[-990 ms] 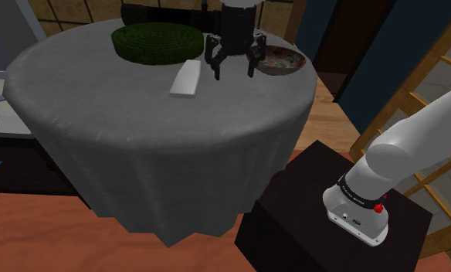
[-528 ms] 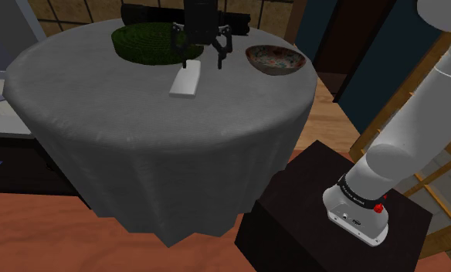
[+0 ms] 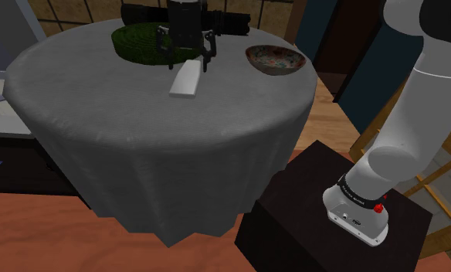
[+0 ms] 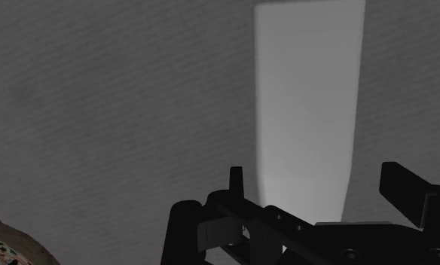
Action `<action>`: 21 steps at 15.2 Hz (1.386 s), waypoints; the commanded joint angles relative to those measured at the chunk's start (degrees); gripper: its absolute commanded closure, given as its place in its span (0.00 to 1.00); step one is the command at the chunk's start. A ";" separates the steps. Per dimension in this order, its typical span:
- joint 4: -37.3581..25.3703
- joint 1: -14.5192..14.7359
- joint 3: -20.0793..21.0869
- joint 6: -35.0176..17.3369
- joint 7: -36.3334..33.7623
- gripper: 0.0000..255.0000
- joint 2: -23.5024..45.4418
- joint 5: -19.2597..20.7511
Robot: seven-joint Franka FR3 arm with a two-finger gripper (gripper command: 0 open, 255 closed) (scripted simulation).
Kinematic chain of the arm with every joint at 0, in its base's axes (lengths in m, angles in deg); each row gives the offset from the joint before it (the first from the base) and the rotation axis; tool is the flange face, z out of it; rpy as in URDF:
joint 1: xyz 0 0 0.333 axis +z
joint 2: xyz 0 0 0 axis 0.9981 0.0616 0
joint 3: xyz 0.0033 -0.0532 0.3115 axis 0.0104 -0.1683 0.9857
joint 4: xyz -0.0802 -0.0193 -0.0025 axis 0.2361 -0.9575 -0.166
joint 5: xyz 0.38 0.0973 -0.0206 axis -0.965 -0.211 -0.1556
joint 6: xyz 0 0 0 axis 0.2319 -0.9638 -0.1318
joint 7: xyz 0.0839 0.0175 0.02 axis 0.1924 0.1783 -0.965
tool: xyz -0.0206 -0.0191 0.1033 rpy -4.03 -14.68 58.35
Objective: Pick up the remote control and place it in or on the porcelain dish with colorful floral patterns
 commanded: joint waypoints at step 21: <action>2.62 -0.40 -0.07 -2.23 0.09 1.00 -0.52 -0.31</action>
